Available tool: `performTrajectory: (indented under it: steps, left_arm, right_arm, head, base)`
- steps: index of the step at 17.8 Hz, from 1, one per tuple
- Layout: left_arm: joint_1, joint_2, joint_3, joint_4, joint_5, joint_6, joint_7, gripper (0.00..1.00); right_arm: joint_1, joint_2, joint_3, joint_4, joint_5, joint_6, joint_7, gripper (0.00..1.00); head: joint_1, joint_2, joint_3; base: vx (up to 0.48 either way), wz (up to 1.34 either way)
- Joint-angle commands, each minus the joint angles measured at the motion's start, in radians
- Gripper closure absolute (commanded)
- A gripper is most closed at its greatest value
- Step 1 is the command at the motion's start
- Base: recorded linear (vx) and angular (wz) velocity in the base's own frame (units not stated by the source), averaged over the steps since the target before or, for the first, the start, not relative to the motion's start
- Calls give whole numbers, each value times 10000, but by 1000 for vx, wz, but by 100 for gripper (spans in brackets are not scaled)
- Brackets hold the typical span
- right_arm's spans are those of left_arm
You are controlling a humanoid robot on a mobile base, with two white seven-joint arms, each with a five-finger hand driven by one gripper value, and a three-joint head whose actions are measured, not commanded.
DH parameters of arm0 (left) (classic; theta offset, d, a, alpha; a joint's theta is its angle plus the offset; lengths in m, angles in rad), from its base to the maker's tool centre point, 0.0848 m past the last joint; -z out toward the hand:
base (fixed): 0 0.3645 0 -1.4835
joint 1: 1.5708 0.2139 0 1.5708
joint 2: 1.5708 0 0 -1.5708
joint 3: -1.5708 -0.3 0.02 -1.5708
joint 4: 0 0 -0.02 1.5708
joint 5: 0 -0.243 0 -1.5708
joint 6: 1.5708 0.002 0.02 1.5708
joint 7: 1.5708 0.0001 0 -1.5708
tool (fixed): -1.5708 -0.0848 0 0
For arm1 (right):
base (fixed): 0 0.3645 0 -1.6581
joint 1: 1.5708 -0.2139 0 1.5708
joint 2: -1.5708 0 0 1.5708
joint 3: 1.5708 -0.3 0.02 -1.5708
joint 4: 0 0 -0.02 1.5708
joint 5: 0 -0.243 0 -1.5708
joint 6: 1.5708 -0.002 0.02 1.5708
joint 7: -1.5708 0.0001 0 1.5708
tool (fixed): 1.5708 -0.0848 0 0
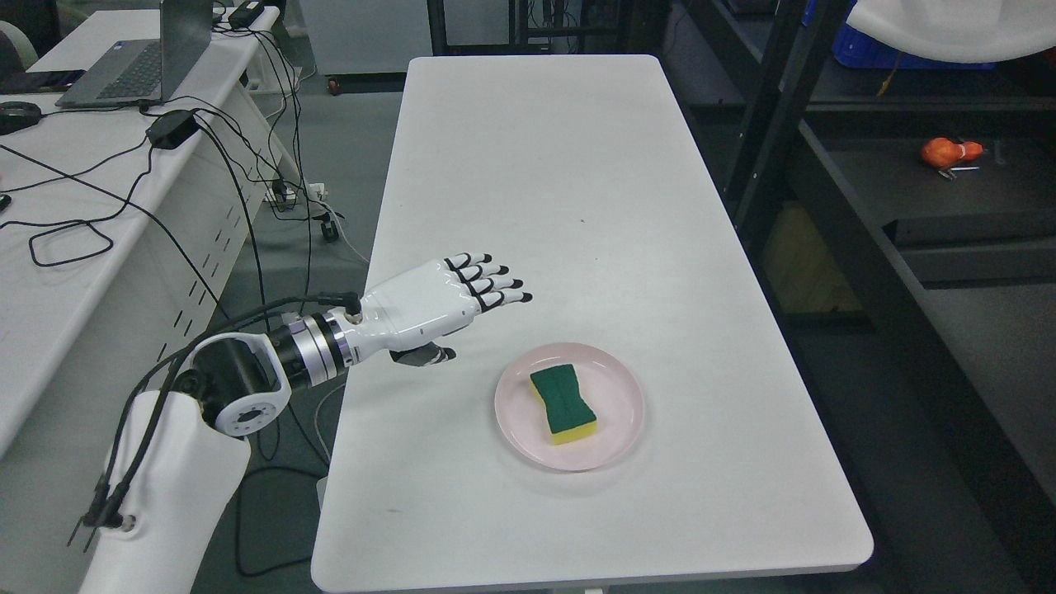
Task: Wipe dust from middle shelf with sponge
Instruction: 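Raise the left hand and reach over the sponge on the pink plate, then close the left hand fingers around the green-and-yellow sponge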
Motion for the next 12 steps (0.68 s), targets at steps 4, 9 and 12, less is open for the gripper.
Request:
performTrajectory:
  steps: [4,9,12]
  left_arm:
    - [73,-1339,-1205,392,-156,-9,-542,4]
    - [225,-1616,-1881,346,-171,-9,-573,2]
    - [655,-1387,-1729,423,-217,-9,-557,2]
  right_arm:
    - [2,-175,0,-175,0,738,9,0]
    - [2,-175,0,-175,0,723,9,0]
    - [2,-175,0,-175,0,723,9,0]
  head:
    - [0,0,0]
    - [0,0,0]
    - [0,0,0]
  base:
    - [0,0]
    - [0,0]
    - [0,0]
